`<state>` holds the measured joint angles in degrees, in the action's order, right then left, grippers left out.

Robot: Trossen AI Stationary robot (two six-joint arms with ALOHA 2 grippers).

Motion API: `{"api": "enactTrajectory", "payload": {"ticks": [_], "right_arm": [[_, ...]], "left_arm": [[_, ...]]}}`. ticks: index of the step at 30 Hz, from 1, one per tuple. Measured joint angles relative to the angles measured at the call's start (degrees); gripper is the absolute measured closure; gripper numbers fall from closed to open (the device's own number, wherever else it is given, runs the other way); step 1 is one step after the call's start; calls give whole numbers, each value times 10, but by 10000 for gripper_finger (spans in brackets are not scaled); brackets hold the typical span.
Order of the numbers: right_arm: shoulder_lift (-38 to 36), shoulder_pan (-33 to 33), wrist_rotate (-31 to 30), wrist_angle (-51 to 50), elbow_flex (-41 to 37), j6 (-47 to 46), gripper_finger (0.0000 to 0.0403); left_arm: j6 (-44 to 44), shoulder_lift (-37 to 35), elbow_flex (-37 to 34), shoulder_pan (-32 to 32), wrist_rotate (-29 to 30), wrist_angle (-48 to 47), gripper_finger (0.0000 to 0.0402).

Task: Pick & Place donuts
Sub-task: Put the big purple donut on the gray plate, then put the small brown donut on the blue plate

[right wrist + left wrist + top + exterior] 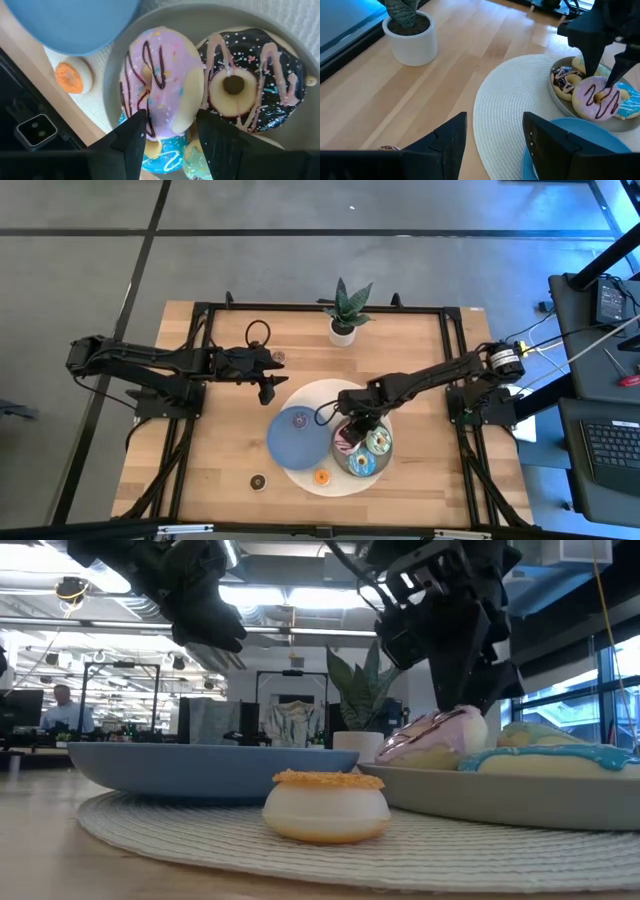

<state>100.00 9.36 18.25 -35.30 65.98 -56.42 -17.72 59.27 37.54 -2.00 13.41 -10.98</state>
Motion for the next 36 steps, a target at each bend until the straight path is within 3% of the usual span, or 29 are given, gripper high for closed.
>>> {"api": "enactTrajectory", "payload": {"ticks": [6, 10, 15, 18, 24, 28, 36], "right_arm": [[-14, -2, 3, -8, 0, -2, 228], [-39, -2, -20, -8, 0, -6, 228], [-107, 3, -147, -6, 0, -20, 228], [-143, 11, -219, -5, 1, -19, 228], [-176, 14, -304, -5, 1, -16, 228], [-177, 8, -317, -6, 1, -16, 228], [-177, 8, -317, -5, 1, -16, 228]], "left_arm": [[2, 0, 0, 0, 0, 0, 215], [48, 0, 0, 0, 4, -18, 213], [16, -1, 0, -36, 129, -89, 214], [-26, 2, 0, -78, 150, -128, 214], [-26, 52, 0, -189, 23, -129, 212], [-54, 121, 0, -253, -40, -111, 215], [-56, 228, 0, -283, -85, -28, 213]]}}
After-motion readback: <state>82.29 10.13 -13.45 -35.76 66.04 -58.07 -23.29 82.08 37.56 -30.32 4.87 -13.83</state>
